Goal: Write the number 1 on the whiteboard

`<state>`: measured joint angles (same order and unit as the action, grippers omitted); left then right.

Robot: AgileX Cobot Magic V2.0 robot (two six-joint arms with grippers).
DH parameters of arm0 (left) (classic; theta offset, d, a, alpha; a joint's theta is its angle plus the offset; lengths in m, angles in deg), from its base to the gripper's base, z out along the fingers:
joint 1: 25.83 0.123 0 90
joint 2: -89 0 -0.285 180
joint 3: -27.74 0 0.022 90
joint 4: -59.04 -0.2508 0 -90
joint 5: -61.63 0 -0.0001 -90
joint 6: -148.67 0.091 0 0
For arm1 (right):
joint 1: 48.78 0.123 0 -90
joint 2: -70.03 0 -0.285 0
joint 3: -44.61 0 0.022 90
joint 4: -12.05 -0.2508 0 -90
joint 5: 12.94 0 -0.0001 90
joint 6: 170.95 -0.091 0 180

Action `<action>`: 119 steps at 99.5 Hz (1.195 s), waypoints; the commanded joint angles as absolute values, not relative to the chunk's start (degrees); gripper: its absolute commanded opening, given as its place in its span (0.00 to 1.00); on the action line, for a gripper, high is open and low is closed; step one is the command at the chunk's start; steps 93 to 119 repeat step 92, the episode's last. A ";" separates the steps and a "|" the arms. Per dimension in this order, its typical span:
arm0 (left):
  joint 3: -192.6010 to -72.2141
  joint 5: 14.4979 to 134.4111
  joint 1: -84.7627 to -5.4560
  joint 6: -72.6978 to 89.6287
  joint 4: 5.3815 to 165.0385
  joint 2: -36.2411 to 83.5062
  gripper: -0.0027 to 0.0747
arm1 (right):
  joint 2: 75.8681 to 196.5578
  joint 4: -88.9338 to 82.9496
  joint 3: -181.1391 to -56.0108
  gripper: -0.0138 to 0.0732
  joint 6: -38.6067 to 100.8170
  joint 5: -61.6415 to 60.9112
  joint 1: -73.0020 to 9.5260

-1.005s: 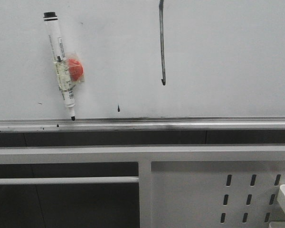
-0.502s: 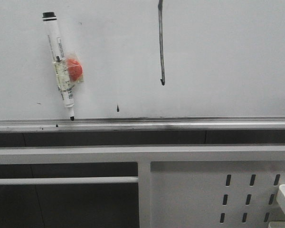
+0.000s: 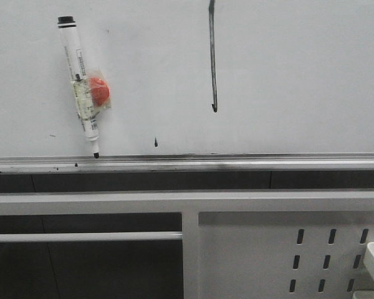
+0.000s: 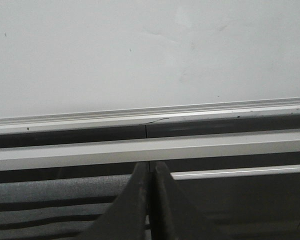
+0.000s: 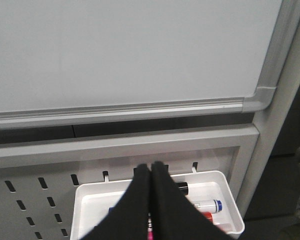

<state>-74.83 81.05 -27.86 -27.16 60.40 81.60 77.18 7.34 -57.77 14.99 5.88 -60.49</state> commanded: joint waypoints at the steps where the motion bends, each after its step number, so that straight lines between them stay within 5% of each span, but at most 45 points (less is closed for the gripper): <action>1: -72.81 77.75 -27.66 -27.84 60.94 82.80 0.01 | 75.99 8.04 -56.94 0.08 15.40 4.69 -60.87; 119: -72.81 77.29 -29.02 -27.84 60.94 82.80 0.01 | 76.09 8.04 -56.94 0.08 15.40 4.79 -60.87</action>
